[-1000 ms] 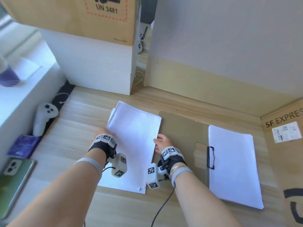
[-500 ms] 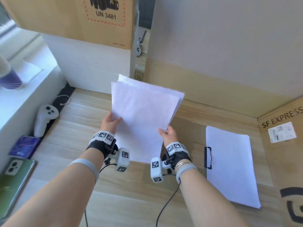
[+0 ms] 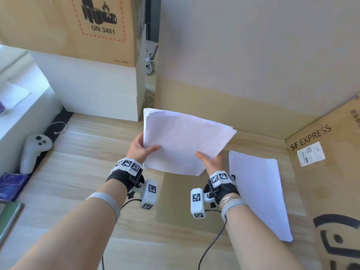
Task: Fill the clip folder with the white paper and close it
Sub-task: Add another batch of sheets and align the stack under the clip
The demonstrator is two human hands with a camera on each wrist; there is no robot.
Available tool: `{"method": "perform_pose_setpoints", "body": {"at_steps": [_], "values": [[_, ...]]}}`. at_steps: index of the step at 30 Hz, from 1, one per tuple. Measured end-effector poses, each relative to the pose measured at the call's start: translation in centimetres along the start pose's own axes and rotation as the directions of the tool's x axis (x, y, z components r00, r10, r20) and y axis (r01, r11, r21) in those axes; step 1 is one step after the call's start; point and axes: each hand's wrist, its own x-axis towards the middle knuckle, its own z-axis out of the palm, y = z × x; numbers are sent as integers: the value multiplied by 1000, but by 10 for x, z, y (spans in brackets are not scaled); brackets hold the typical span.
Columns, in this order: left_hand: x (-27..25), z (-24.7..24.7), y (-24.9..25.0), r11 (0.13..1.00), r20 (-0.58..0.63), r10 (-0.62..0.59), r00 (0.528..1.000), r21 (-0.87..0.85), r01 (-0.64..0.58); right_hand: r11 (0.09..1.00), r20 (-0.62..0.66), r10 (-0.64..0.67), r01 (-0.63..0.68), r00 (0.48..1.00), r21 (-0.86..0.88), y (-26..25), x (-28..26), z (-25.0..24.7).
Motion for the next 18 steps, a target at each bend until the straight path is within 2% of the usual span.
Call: {"method": "perform_pose_setpoints", "body": {"at_steps": [2,7,10,13,16,18], "values": [[-4,5,-5,994,15,-65,998,90,64,997,24,49,-48,999,-58,6,-2,-2],[0,19,2,988,33,-58,998,148,52,999,-14,40,-40,999,-26,1,4,-12],[7,21,-5,963,42,-132,990,241,118,994,18,69,-67,997,-84,3,7,-16],[10,29,-15,920,-17,-203,979,340,197,981,51,110,-100,993,-163,20,12,-13],[12,43,-10,902,-77,-192,978,379,207,977,2,121,-119,993,-177,22,19,-16],[13,53,-9,885,-51,-208,977,415,211,976,-35,115,-119,993,-184,21,26,-25]]}}
